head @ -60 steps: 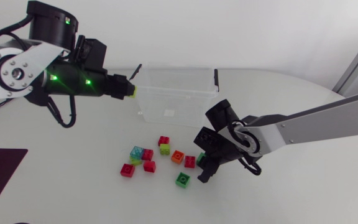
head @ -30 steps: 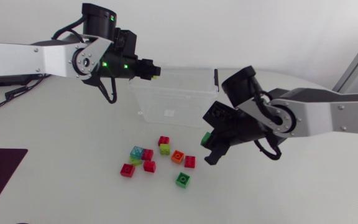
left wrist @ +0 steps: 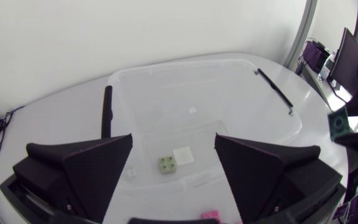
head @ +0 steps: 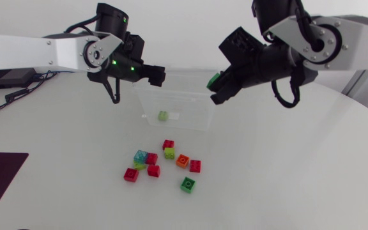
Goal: Pick up the duplo bricks and place them in the container
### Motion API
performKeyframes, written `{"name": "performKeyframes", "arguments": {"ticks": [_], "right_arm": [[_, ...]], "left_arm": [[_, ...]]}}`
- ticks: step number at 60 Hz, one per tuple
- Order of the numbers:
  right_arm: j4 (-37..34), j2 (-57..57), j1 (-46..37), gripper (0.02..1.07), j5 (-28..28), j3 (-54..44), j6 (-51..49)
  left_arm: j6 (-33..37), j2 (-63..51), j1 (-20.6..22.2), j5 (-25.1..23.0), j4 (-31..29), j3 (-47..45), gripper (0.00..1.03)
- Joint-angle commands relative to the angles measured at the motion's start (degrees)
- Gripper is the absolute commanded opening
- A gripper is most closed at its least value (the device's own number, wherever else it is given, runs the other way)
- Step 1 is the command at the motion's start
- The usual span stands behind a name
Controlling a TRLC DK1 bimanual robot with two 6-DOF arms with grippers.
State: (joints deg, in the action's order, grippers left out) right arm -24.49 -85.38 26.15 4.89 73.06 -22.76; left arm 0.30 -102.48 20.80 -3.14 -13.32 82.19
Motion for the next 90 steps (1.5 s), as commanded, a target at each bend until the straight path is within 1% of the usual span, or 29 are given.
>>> {"name": "performKeyframes", "arguments": {"ticks": [1,6,10,14,24,32,34,35,38,39,40,41,43,45,51,55,63,65,77,79,80,83,90], "right_arm": [[-0.1,-3.6,-0.8,0.35,0.4,3.1,0.1],[0.9,-6.3,-1.3,0.35,0.7,5.8,0.7],[2.6,-9.5,-1.7,0.35,0.9,8.2,1.1],[3.5,-13.1,-2.2,0.35,0.9,10.9,1.6],[5.7,-18.4,-2.3,0.36,0.7,14.6,2.0],[6.7,-23.2,-2.6,0.38,-0.6,18.0,1.9],[6.8,-24.0,-2.6,0.42,-1.0,18.6,1.9],[6.8,-24.6,-2.6,0.47,-1.5,19.0,2.0],[6.8,-25.4,-2.6,0.68,-2.2,19.8,1.9],[6.6,-25.4,-2.5,0.79,-2.5,20.1,1.9],[6.6,-25.4,-2.4,0.87,-2.9,20.2,2.0],[6.6,-25.4,-2.4,0.92,-3.1,20.3,2.1],[6.6,-24.9,-2.3,0.98,-3.4,20.2,2.4],[6.5,-24.0,-2.2,1.02,-3.4,19.8,2.5],[6.8,-18.2,-1.6,1.02,-3.4,15.4,2.4],[7.2,-14.2,-1.0,1.02,-3.4,11.9,2.0],[7.8,-5.5,0.9,1.02,-3.2,2.9,1.0],[7.8,-3.0,1.7,1.02,-3.2,-0.1,0.8],[8.0,3.6,3.6,1.02,-3.2,-10.6,0.4],[8.2,4.2,3.9,1.02,-3.2,-12.0,0.4],[8.8,4.7,4.1,1.02,-3.3,-13.4,0.3],[9.7,5.7,4.3,1.02,-3.2,-16.1,-0.1],[11.0,7.3,4.5,1.02,-2.7,-21.3,-0.9]], "left_arm": [[2.7,8.0,-0.1,-0.4,-1.8,-2.3,0.98],[4.5,13.0,0.1,-0.5,-5.6,-5.7,0.98],[7.4,18.8,0.6,-0.7,-9.6,-10.6,0.98],[9.6,22.2,1.3,-1.3,-12.7,-15.1,0.97],[12.4,26.7,2.3,-1.3,-13.5,-24.4,0.96],[12.3,25.8,2.5,-1.3,-14.0,-28.2,0.96],[12.2,25.2,2.8,-1.3,-14.1,-28.8,0.96],[12.1,24.7,2.8,-1.2,-14.1,-29.1,0.96],[11.9,23.2,2.7,-0.7,-14.1,-29.2,0.96],[11.6,22.4,2.7,-0.4,-14.1,-29.1,0.96],[11.4,22.0,2.8,-0.2,-14.1,-29.1,0.96],[11.2,21.2,2.7,-0.1,-14.1,-28.9,0.96],[10.7,19.7,2.6,-0.1,-14.3,-28.6,0.94],[10.3,18.1,2.6,-0.1,-14.7,-28.1,0.92],[9.2,14.1,2.8,0.1,-14.9,-27.8,0.91],[8.5,12.6,3.2,0.1,-14.9,-27.5,0.86],[7.4,8.6,3.6,0.1,-14.9,-26.2,0.85],[7.1,7.6,3.6,0.1,-14.9,-25.7,0.82],[6.3,4.7,4.3,0.1,-14.9,-25.2,0.82],[6.2,4.5,4.3,0.1,-14.9,-25.2,0.8],[6.2,4.1,4.3,0.1,-14.9,-25.0,0.77],[6.0,3.7,4.3,0.1,-14.9,-24.6,0.76],[5.7,2.5,4.6,0.1,-14.8,-23.8,0.63]]}}
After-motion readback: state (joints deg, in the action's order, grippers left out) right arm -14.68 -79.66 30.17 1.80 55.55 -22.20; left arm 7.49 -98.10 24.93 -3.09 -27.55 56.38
